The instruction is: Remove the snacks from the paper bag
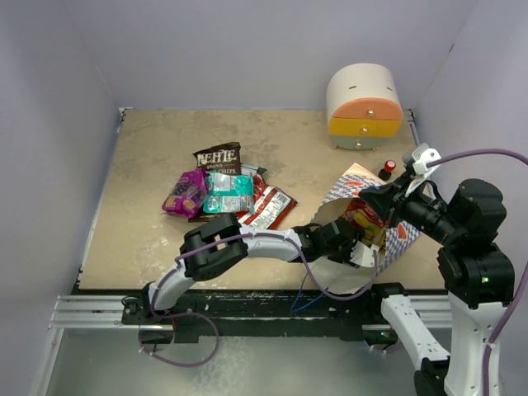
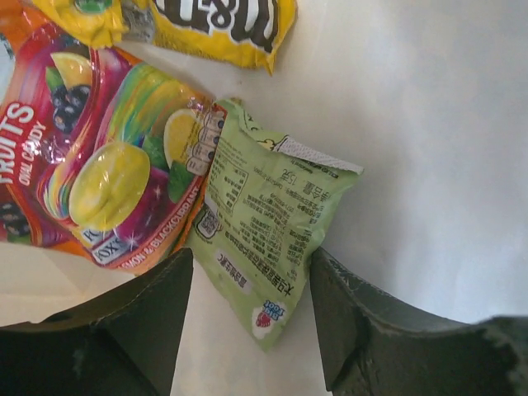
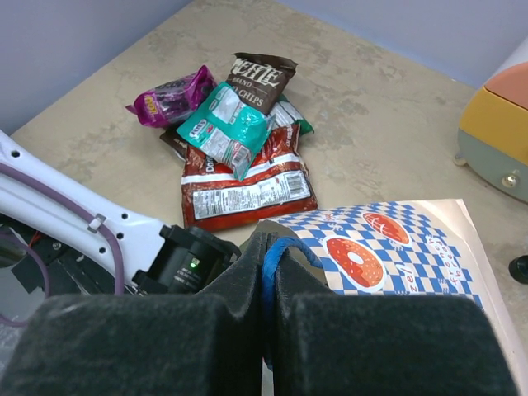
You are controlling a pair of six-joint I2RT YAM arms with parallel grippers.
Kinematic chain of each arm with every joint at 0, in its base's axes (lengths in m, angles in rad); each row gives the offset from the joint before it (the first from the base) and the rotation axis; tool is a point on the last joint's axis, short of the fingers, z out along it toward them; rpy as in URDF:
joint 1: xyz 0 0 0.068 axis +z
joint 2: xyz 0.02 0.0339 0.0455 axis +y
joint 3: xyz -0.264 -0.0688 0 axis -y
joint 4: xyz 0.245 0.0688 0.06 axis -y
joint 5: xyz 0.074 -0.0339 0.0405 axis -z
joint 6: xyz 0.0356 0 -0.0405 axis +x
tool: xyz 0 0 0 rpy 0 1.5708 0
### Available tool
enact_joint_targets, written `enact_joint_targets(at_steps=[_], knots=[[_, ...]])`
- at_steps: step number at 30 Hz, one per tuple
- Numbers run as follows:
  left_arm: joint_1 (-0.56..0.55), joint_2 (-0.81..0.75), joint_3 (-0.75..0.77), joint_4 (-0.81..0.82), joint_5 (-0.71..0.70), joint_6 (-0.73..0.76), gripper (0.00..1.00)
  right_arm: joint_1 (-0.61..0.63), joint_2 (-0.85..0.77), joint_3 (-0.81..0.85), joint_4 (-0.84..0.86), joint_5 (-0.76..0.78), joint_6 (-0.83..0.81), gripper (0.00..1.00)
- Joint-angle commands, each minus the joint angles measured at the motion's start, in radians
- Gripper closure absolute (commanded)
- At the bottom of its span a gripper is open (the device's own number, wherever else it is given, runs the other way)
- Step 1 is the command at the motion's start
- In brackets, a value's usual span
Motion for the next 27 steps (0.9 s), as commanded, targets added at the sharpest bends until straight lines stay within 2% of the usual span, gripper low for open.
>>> enact_joint_targets(at_steps=[1, 6, 11, 13, 19, 27], knots=[[-0.002, 0.043, 0.101, 0.055, -0.039, -0.037, 0.41, 0.001, 0.025, 0.043, 0.057, -0.025, 0.014, 1.0], [-0.001, 0.041, 0.135, 0.05, -0.086, -0.039, 0.64, 0.001, 0.028, 0.05, 0.05, -0.024, 0.012, 1.0], [0.001, -0.006, 0.104, 0.029, -0.1, -0.065, 0.91, 0.001, 0.023, 0.051, 0.057, -0.017, 0.014, 1.0], [0.0, -0.039, 0.089, 0.016, -0.112, -0.09, 0.98, 0.001, 0.019, 0.049, 0.068, -0.008, 0.018, 1.0], [-0.003, -0.212, 0.004, -0.057, -0.121, -0.226, 1.0, 0.001, 0.0, 0.032, 0.09, 0.017, 0.035, 1.0], [-0.041, -0.523, -0.133, -0.257, -0.06, -0.426, 1.0, 0.001, -0.027, 0.0, 0.109, 0.065, 0.031, 1.0]])
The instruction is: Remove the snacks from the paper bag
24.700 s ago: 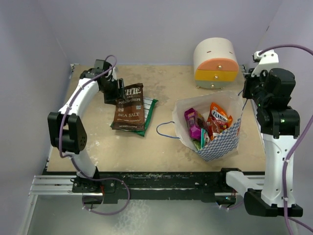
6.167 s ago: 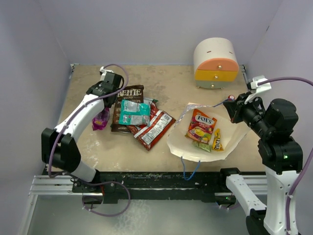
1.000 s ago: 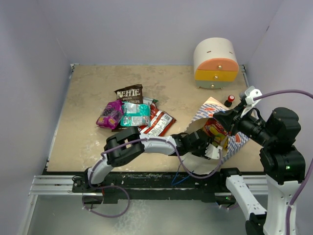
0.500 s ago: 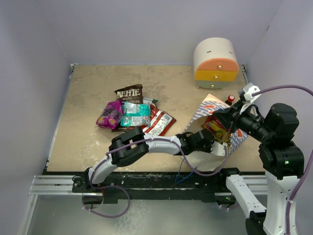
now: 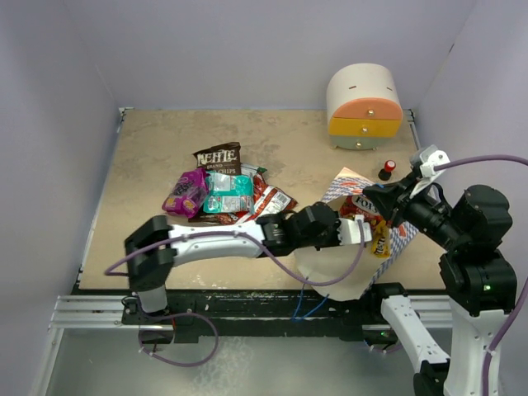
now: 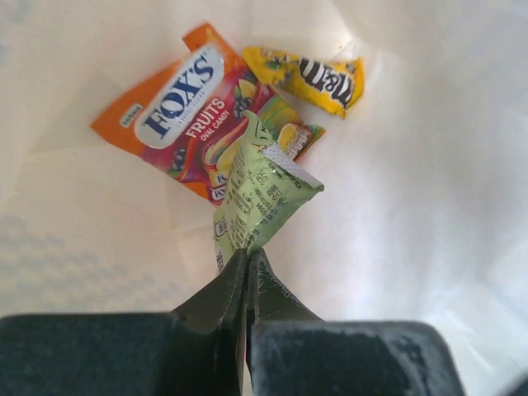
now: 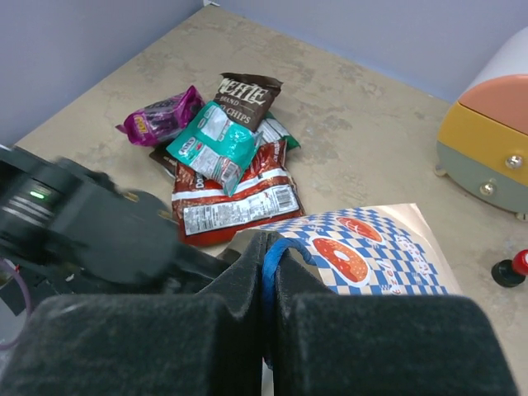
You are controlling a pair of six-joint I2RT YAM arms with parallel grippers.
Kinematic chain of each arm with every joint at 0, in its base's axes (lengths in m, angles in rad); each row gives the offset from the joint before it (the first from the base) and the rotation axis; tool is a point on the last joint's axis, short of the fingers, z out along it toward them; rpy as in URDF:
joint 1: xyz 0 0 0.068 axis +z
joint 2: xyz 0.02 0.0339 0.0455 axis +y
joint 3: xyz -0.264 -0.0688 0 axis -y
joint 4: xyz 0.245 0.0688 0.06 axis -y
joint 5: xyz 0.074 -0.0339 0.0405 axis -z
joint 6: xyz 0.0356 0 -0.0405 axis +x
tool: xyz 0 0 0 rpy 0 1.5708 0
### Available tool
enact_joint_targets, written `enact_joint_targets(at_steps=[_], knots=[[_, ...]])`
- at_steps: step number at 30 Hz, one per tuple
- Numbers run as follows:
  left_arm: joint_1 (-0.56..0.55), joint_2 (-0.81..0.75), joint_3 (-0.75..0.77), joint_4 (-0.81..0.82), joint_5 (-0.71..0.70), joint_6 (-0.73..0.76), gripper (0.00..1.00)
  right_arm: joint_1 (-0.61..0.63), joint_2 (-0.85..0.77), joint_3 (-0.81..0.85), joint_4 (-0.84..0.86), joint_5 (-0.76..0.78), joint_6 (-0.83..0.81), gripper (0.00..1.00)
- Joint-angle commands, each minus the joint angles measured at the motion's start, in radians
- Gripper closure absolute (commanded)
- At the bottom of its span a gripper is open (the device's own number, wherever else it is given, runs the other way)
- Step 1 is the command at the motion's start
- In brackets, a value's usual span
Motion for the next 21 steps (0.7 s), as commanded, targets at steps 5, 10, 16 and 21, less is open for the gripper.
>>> enact_joint_targets(at_steps=[5, 10, 16, 21], knots=[[-0.049, -0.414, -0.106, -0.252, 0.056, -0.332, 1.0, 0.001, -0.035, -0.037, 0.088, 0.059, -0.018, 1.0], [-0.049, -0.645, -0.093, -0.437, 0.003, -0.567, 1.0, 0.001, -0.048, -0.073, 0.133, 0.08, -0.011, 1.0], [-0.047, -0.76, -0.006, -0.766, -0.166, -0.808, 1.0, 0.001, -0.022, -0.087, 0.178, 0.083, 0.0, 1.0], [-0.002, -0.761, 0.043, -0.997, -0.467, -1.002, 1.0, 0.001, -0.003, -0.081, 0.17, 0.082, -0.004, 1.0]])
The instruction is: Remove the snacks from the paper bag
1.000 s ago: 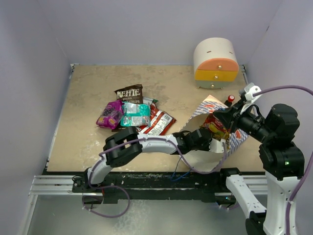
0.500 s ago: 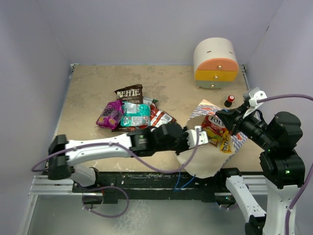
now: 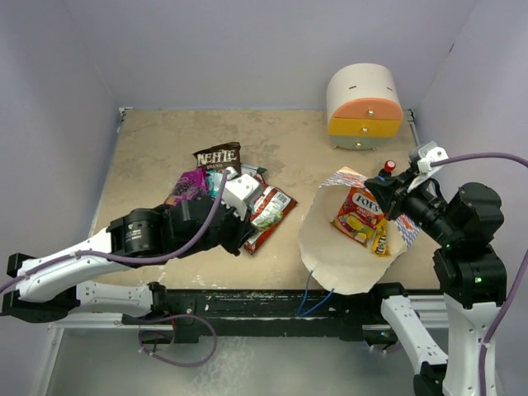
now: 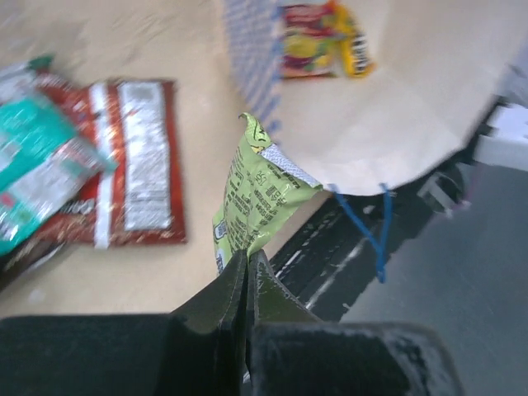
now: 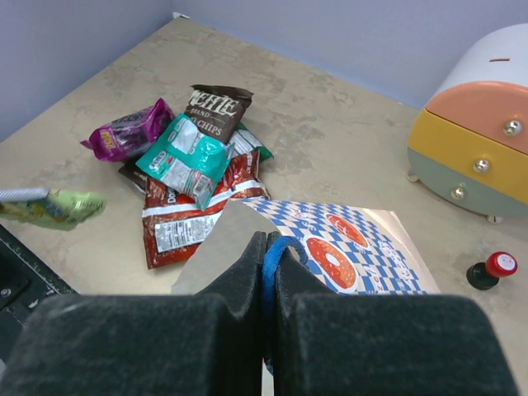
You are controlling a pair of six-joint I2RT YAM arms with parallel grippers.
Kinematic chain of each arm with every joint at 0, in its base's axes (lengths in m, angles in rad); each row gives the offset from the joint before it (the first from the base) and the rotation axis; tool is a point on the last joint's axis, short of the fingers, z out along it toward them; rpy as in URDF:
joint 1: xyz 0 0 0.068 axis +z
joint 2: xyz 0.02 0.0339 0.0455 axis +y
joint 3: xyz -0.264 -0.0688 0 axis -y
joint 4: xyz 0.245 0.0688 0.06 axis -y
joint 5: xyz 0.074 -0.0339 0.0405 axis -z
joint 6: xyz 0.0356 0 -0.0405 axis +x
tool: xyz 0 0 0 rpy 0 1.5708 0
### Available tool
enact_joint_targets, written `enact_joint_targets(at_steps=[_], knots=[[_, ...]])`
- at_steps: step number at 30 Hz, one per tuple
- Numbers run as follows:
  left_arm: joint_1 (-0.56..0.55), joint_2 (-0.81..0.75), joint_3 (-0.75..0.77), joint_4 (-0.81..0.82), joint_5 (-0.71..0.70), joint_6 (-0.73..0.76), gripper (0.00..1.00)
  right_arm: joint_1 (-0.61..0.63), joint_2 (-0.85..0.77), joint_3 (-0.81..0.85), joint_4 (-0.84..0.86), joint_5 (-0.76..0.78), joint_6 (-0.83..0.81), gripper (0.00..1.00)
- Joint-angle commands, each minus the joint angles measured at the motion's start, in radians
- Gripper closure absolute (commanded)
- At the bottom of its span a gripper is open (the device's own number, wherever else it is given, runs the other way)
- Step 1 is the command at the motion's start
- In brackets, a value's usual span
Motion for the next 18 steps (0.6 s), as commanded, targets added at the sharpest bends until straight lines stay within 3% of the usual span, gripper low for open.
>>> enact_joint_targets(at_steps=[1, 3, 8, 18], knots=[[0.072, 0.014, 0.038, -0.244, -0.292, -0.223, 1.0, 0.001, 0.02, 0.008, 0.051, 0.009, -0.005, 1.0], [0.16, 0.025, 0.031, -0.228, -0.317, -0.222, 1.0, 0.001, 0.019, 0.013, 0.043, 0.01, -0.012, 1.0], [0.412, 0.172, 0.028, -0.109, -0.231, -0.176, 1.0, 0.001, 0.023, 0.026, 0.003, 0.021, -0.019, 1.0], [0.598, 0.493, 0.021, 0.209, -0.291, -0.048, 1.0, 0.001, 0.048, 0.109, -0.071, 0.051, -0.021, 1.0]])
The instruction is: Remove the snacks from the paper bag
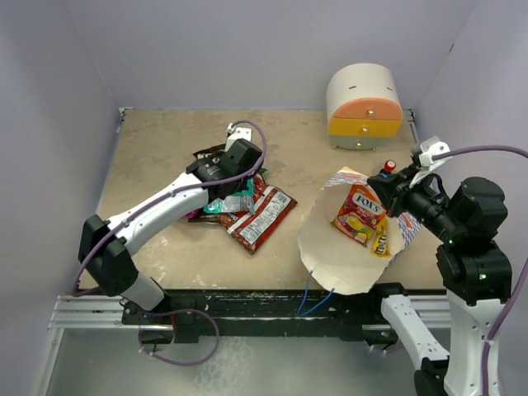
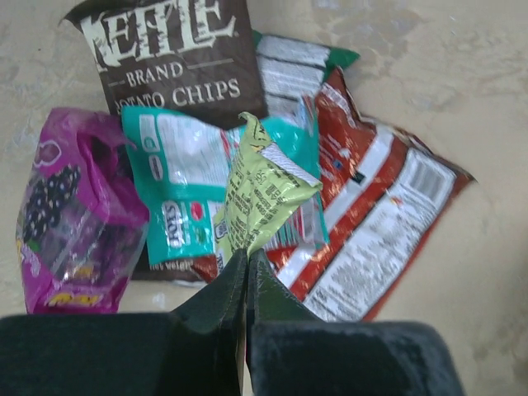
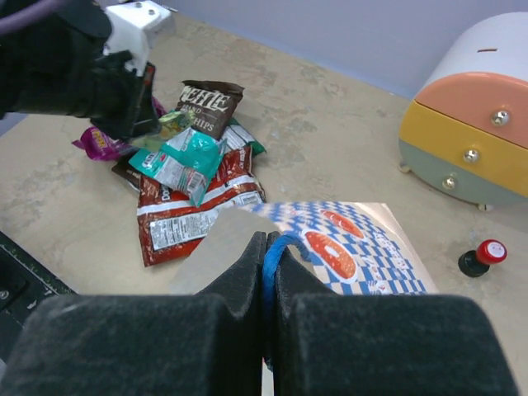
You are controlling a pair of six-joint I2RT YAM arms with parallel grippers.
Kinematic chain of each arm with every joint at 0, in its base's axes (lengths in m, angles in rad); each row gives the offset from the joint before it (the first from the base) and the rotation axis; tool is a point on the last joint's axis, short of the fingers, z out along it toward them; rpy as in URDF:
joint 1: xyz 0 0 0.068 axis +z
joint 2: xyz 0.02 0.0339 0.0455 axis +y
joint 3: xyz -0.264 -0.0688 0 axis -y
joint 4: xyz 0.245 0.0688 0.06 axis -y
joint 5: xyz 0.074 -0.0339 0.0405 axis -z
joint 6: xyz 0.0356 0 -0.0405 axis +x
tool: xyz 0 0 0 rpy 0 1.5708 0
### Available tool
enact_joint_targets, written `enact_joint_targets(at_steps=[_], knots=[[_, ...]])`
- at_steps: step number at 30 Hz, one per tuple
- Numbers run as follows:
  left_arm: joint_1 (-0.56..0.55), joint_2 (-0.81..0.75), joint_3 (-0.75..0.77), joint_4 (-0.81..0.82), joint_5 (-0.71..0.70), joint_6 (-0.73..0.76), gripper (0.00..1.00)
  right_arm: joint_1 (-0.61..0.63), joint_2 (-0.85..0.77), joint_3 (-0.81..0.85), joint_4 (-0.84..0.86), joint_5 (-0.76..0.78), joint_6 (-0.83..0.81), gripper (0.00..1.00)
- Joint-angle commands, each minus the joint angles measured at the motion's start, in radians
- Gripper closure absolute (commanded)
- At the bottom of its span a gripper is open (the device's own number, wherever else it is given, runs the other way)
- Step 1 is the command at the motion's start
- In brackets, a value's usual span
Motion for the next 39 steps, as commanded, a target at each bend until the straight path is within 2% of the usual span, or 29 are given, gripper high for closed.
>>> enact_joint_targets(at_steps=[1, 8, 9, 11, 12, 17, 18, 26, 32, 34, 37, 39], knots=[[0.081, 0.065, 0.014, 0.179, -0.056, 0.05, 1.0, 0.001, 0.003, 0.059, -0.025, 0.024, -0.014, 1.0], [0.136, 0.165, -0.029, 0.201, -0.03, 0.018, 1.0, 0.001, -0.021, 0.068, -0.06, 0.049, -0.028, 1.0], [0.14, 0.167, -0.039, 0.207, -0.024, 0.01, 0.97, 0.001, -0.021, 0.071, -0.064, 0.048, -0.025, 1.0], [0.145, 0.163, -0.052, 0.208, -0.009, -0.007, 0.73, 0.001, -0.021, 0.072, -0.064, 0.045, -0.022, 1.0], [0.149, 0.156, -0.052, 0.206, 0.008, -0.009, 0.66, 0.001, -0.02, 0.073, -0.065, 0.045, -0.023, 1.0], [0.153, 0.06, -0.044, 0.201, 0.196, 0.0, 0.42, 0.001, -0.005, 0.083, -0.064, 0.033, -0.037, 1.0], [0.151, 0.029, -0.047, 0.2, 0.234, -0.004, 0.4, 0.001, 0.0, 0.087, -0.064, 0.029, -0.041, 1.0], [0.151, -0.297, -0.201, 0.246, 0.531, -0.128, 0.28, 0.001, 0.0, 0.074, -0.019, 0.027, -0.038, 1.0], [0.121, -0.484, -0.408, 0.435, 0.846, -0.307, 0.23, 0.001, -0.05, -0.001, 0.026, 0.027, -0.006, 1.0], [0.051, -0.518, -0.405, 0.469, 0.857, -0.312, 0.24, 0.001, -0.06, -0.011, 0.031, 0.027, 0.005, 1.0], [-0.11, -0.551, -0.365, 0.503, 0.75, -0.252, 0.23, 0.001, -0.062, -0.017, 0.034, 0.03, 0.009, 1.0], [-0.178, -0.543, -0.353, 0.535, 0.726, -0.218, 0.23, 0.001, -0.058, -0.017, 0.038, 0.034, 0.017, 1.0]])
